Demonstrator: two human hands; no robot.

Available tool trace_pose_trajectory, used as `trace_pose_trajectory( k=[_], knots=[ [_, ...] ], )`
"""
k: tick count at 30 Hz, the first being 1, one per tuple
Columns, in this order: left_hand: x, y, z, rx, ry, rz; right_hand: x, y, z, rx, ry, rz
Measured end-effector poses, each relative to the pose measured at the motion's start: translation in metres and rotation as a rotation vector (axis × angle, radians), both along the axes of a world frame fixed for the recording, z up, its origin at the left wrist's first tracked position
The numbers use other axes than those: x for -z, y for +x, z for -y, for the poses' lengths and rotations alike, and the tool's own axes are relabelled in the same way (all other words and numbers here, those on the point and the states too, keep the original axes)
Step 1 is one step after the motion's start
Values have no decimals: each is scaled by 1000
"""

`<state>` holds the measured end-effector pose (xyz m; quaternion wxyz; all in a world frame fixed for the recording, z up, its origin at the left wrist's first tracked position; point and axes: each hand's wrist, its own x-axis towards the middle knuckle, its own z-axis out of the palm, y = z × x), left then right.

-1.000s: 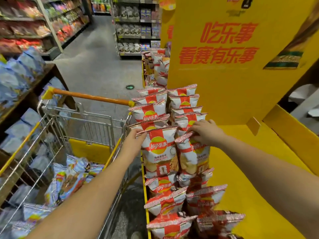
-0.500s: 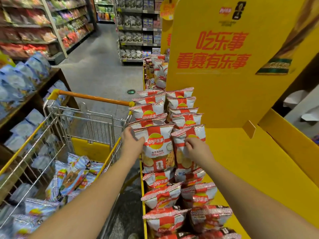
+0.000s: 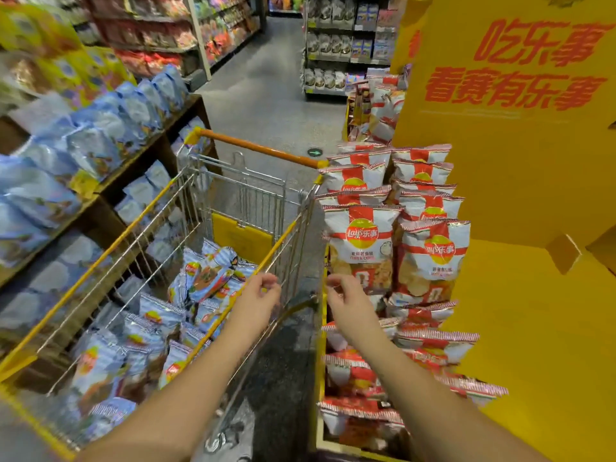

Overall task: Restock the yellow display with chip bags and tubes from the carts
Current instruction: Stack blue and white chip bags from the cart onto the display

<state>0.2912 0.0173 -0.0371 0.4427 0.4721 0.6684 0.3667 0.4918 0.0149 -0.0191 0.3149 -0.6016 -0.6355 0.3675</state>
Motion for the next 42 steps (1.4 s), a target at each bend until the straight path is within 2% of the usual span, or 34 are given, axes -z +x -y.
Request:
trace_pose_trajectory(
  k=[6, 11, 14, 20, 22, 25, 28, 30, 33, 36, 42],
  knots=[
    [18, -100, 45, -162, -78, -21, 31, -110, 32, -245, -164, 19],
    [47, -218, 75, -304, -167, -38, 55, -204, 37, -397, -256, 92],
    [68, -289, 85, -315, -271, -135, 70, -260, 32, -460, -298, 190],
    [122, -382, 92, -62, -458, -346, 112, -359, 14, -596, -483, 424],
    [137, -404, 84, 28, -448, -444, 130, -384, 9, -675, -553, 527],
    [145, -431, 61, 204, -394, -692, 157, -416, 13, -833, -619, 736],
    [152, -444, 42, 392, -354, -827, 182, -444, 35, -970, -672, 910],
    [160, -448, 31, 567, -369, -910, 201, -457, 55, -1030, -690, 946],
    [170, -453, 21, 766, -445, -1004, 230, -466, 84, -937, -728, 917],
    [180, -459, 18, 888, -483, -1061, 247, -471, 102, -830, -714, 983],
    [180, -455, 16, 997, -377, -1270, 263, -473, 103, -746, -686, 963]
  ],
)
